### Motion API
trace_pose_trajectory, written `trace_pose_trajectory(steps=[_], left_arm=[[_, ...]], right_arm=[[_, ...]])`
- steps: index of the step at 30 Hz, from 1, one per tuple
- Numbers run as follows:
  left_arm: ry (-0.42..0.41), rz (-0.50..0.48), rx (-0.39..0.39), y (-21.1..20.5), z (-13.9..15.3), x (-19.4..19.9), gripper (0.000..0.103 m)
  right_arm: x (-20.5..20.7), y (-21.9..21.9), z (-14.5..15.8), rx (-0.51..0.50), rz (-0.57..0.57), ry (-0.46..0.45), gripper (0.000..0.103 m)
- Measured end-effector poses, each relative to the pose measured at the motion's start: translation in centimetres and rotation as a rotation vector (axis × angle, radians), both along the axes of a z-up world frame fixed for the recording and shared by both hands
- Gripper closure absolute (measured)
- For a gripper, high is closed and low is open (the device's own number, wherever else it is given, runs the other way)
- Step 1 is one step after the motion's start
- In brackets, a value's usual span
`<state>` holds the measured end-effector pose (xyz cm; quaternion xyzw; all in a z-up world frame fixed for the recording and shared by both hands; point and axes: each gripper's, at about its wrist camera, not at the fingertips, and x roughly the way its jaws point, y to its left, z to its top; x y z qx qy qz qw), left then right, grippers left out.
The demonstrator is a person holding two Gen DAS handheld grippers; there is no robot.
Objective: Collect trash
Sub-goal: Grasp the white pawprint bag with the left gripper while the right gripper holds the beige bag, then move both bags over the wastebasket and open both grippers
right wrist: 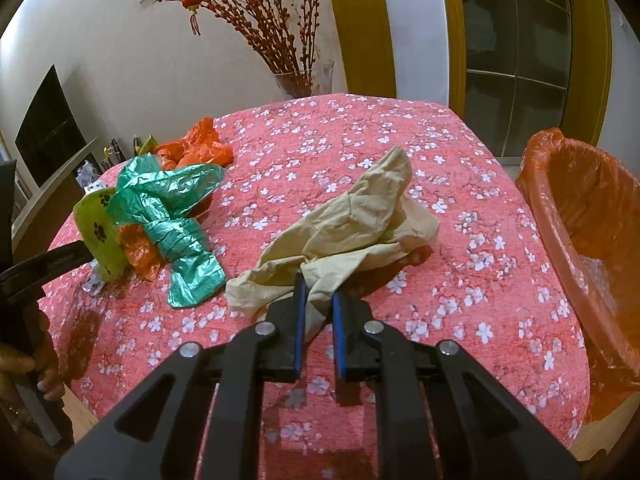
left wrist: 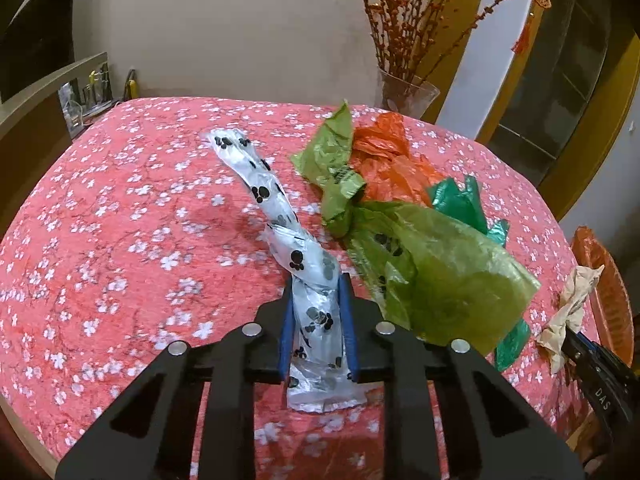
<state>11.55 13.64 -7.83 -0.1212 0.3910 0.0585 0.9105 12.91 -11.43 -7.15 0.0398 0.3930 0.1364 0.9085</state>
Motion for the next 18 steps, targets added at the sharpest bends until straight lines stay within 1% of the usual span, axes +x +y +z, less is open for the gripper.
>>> trace_pose_trajectory(steps=[6, 9, 14, 18], left_arm=[[-0.013, 0.028, 0.012, 1.4, 0.5, -0.5, 0.083], [-0.037, 0.03, 0.016, 1.8, 1.6, -0.7, 0.083], [-0.083, 0.004, 0.022, 0.9, 3.6, -0.7, 0.083], [-0.116, -0.043, 0.028, -0.6, 5.0, -0.9, 0.083]], right_arm=[[-0.1, -0.6, 0.5, -0.009, -0.019, -0.018, 0.09], [-0.1, -1.2, 0.9, -0.008, -0.037, -0.03, 0.09], [-0.1, -2.6, 1.5, -0.002, -0.071, -0.052, 0.09], [-0.3, -3.9, 1.9, 0.002, -0.102, -0.07, 0.09]])
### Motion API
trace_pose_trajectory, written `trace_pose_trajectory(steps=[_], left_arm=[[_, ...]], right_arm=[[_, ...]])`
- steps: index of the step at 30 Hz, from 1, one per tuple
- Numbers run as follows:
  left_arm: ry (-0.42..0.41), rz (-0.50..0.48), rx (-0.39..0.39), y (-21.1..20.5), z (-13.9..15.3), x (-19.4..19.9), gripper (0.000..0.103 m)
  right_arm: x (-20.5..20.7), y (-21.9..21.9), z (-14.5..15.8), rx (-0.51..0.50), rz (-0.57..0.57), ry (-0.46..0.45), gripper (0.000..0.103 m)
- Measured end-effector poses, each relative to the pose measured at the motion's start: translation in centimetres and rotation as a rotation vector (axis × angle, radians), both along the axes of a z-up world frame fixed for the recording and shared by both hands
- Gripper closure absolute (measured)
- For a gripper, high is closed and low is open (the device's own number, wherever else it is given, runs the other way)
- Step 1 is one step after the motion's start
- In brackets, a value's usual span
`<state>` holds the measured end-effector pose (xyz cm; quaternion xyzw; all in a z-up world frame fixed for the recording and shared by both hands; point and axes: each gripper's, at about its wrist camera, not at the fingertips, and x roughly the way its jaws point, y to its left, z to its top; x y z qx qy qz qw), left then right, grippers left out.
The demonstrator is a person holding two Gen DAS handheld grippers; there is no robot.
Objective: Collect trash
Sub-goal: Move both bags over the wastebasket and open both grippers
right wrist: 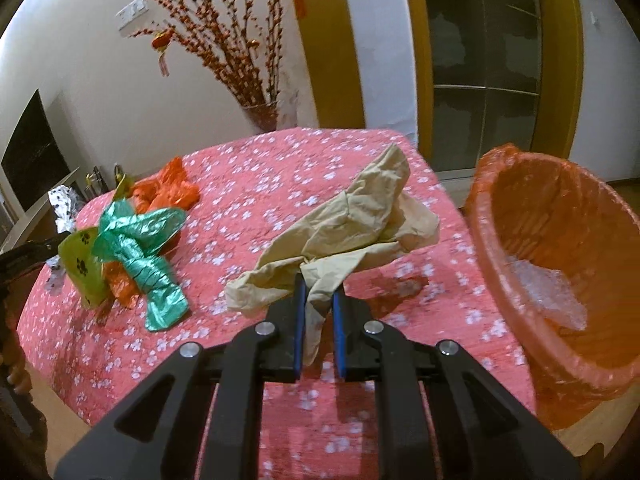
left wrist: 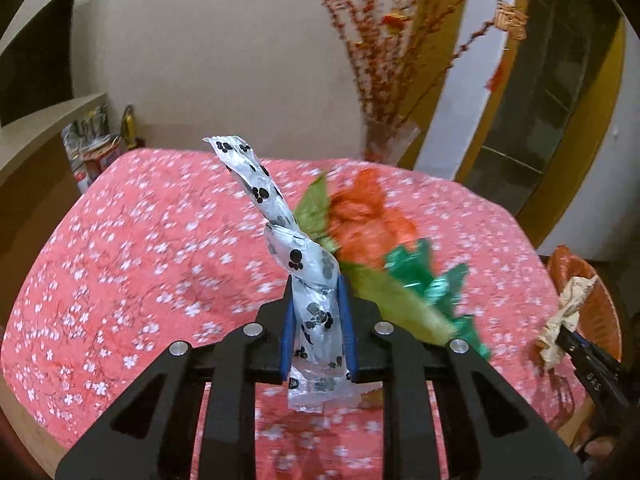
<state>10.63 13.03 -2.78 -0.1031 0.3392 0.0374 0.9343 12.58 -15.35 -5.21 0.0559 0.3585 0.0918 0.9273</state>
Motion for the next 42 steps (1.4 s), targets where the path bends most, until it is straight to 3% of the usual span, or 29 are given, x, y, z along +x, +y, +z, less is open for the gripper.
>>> trace_pose_trajectory(steps=[9, 29, 42], left_arm=[[-0.043, -0.181, 0.009, -6.4, 2.1, 0.0, 0.083], [-0.036, -0.651, -0.011, -24.3, 2.3, 1.9, 0.083], [-0.016, -0.818, -0.061, -31.3, 2.0, 3.3, 0.083]], right_arm=[[-0.6, -3.6, 0.6, 0.007, -0.093, -0.03, 0.09], [-2.6, -15.7, 2.0, 0.008, -0.383, -0.082, 0.09], [-2.8, -20.3, 2.6, 0.006, -0.459, -0.1, 0.09]])
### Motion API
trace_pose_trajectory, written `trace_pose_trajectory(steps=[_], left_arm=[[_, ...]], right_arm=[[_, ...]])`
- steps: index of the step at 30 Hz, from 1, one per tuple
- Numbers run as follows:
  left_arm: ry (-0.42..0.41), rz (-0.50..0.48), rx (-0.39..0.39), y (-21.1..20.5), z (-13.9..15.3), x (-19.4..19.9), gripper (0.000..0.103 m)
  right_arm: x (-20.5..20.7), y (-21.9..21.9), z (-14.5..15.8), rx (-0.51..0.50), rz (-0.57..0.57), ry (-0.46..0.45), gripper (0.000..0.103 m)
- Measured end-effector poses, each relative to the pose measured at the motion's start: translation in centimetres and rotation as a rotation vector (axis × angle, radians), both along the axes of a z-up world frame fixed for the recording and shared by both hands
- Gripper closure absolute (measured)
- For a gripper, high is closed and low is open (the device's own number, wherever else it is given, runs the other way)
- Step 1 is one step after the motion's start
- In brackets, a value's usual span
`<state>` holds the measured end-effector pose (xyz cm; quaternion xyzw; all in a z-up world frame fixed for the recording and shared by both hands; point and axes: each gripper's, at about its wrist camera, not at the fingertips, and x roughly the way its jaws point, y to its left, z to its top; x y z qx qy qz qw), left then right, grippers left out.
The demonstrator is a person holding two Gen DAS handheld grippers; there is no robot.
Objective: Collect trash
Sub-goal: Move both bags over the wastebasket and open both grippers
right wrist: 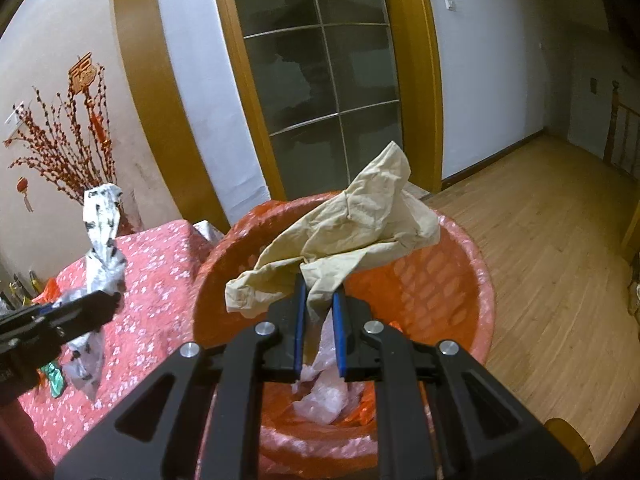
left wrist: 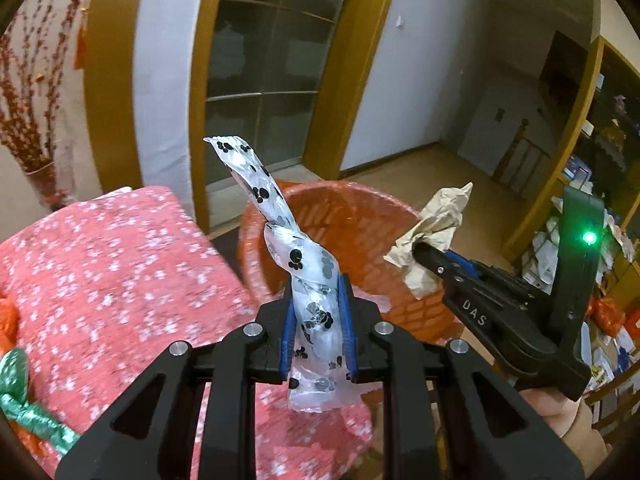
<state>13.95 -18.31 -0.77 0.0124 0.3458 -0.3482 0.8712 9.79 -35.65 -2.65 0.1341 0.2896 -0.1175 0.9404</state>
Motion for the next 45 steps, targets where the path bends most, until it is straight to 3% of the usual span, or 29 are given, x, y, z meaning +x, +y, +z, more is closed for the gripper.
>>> trace_pose_trajectory(steps=[7, 13, 16, 24, 26, 31, 33, 40, 45], left_arm=[[0.026, -0.044, 0.0, -1.9, -1.1, 1.3, 0.083], [0.054, -0.073, 0.009, -3.3, -2.2, 1.8, 0.083], [0.083, -0.083, 0.012, -3.8, -2.9, 2.2, 0.078], [0.097, -0.068, 0.036, -4.1, -3.9, 2.1, 0.062], [0.095, -0.044, 0.037, -3.3, -3.8, 2.1, 0.057], [0.04, 0.054, 0.056, -0.7, -3.0, 1.7, 0.037], [0.012, 0.09, 0.066, 0.4, -2.7, 1.2, 0.031], [-0.078, 0.24, 0.098, 5.9, -1.5, -0.5, 0.021], [-0.127, 0.362, 0.1, 10.8, -0.7, -1.9, 0.019]], right_arm=[[0.4, -1.4, -0.1, 0.01, -0.022, 0.007, 0.09], [0.8, -2.3, -0.1, 0.018, -0.034, 0.005, 0.082], [0.9, -2.8, -0.2, 0.025, -0.039, 0.007, 0.074], [0.6, -3.6, -1.0, 0.041, -0.065, 0.029, 0.072], [0.5, -3.6, -1.0, 0.04, -0.075, 0.031, 0.069], [-0.1, -3.3, -0.9, 0.025, -0.114, 0.004, 0.035], [-0.5, -2.9, -0.5, 0.012, -0.125, -0.022, 0.028], [0.2, 0.4, 0.4, -0.031, -0.052, -0.049, 0.023], [1.6, 4.8, 0.5, -0.015, 0.083, -0.034, 0.022]])
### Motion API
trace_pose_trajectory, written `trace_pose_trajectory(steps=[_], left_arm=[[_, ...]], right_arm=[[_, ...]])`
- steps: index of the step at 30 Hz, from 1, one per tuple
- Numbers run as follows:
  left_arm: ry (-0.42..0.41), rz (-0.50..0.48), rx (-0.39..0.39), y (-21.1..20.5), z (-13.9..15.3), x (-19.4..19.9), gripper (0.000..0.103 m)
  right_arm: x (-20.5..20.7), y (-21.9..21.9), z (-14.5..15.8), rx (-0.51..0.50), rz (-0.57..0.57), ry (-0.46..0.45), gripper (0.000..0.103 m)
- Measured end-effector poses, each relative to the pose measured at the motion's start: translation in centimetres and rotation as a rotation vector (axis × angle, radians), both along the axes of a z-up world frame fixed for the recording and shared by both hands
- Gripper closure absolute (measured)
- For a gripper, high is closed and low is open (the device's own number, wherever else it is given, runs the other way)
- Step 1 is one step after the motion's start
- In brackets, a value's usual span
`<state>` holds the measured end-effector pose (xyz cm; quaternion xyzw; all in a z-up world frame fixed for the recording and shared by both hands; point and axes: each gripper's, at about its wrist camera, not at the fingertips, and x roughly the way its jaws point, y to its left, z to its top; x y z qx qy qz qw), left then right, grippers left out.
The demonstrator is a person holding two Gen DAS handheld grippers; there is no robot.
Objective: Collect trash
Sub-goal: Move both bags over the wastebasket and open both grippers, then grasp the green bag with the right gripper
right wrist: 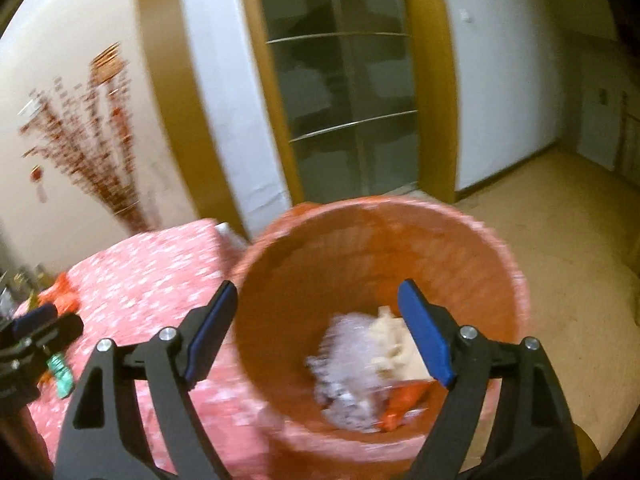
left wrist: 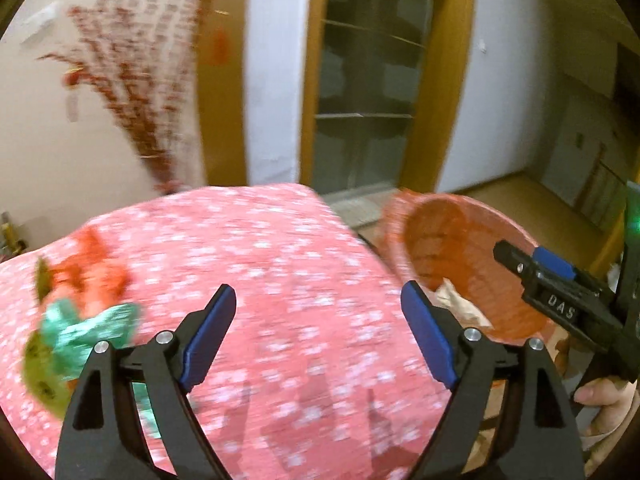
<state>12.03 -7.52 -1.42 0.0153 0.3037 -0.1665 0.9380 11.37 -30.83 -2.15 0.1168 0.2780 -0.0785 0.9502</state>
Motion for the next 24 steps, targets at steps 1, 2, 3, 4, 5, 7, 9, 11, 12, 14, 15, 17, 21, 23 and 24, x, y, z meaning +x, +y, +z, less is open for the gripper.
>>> trace_pose_trajectory(steps=[1, 2, 3, 4, 5, 7, 9, 11, 12, 14, 15, 17, 21, 23, 24], left_arm=[[-0.015, 0.039, 0.002, 1.6, 0.2, -0.4, 0.019], [-0.022, 0.06, 0.002, 2.6, 0.4, -0.6, 0.019], [-0.035, 0.094, 0.003, 3.9, 0.6, -1.1, 0.019], [-0.043, 0.118, 0.004, 4.8, 0.8, -1.5, 0.019], [-0.054, 0.15, 0.007, 5.9, 1.0, -1.8, 0.019], [-0.067, 0.209, 0.007, 8.1, 1.2, -2.2, 0.019], [-0.073, 0.273, 0.001, 10.7, 1.3, -2.8, 0.019], [-0.075, 0.343, -0.005, 13.5, 1.1, -3.7, 0.019], [-0.072, 0.364, -0.006, 14.2, 1.1, -3.7, 0.019], [-0.06, 0.427, -0.015, 16.7, 0.6, -4.0, 0.019], [-0.052, 0.451, -0.02, 17.7, 0.4, -4.1, 0.019], [-0.037, 0.507, -0.027, 19.8, -0.1, -4.5, 0.019], [-0.022, 0.566, -0.043, 21.9, -0.8, -4.8, 0.019], [-0.02, 0.58, -0.049, 22.6, -0.8, -5.0, 0.019], [-0.02, 0.585, -0.051, 22.9, -0.8, -5.1, 0.019]], right_arm=[[0.2, 1.1, 0.1, -0.004, 0.028, 0.003, 0.022], [0.6, 2.8, 0.1, -0.012, 0.075, 0.008, 0.022], [0.8, 3.9, 0.2, -0.017, 0.107, 0.011, 0.022], [0.9, 5.0, 0.2, -0.02, 0.135, 0.014, 0.022], [1.2, 6.7, 0.3, -0.022, 0.181, 0.017, 0.022], [1.6, 9.6, 0.5, -0.016, 0.256, 0.017, 0.023], [1.9, 12.1, 0.7, 0.0, 0.325, 0.025, 0.025], [2.3, 14.9, 0.6, 0.019, 0.407, 0.042, 0.031], [2.5, 16.3, 0.5, 0.024, 0.446, 0.052, 0.035], [2.8, 19.0, 0.2, 0.025, 0.516, 0.07, 0.04], [2.8, 20.0, 0.1, 0.021, 0.543, 0.078, 0.042], [2.9, 22.1, -0.4, 0.013, 0.595, 0.098, 0.046], [2.9, 25.2, -1.0, 0.003, 0.666, 0.123, 0.049], [2.7, 26.0, -1.1, -0.005, 0.683, 0.129, 0.049], [2.5, 26.3, -1.2, -0.009, 0.69, 0.131, 0.049]])
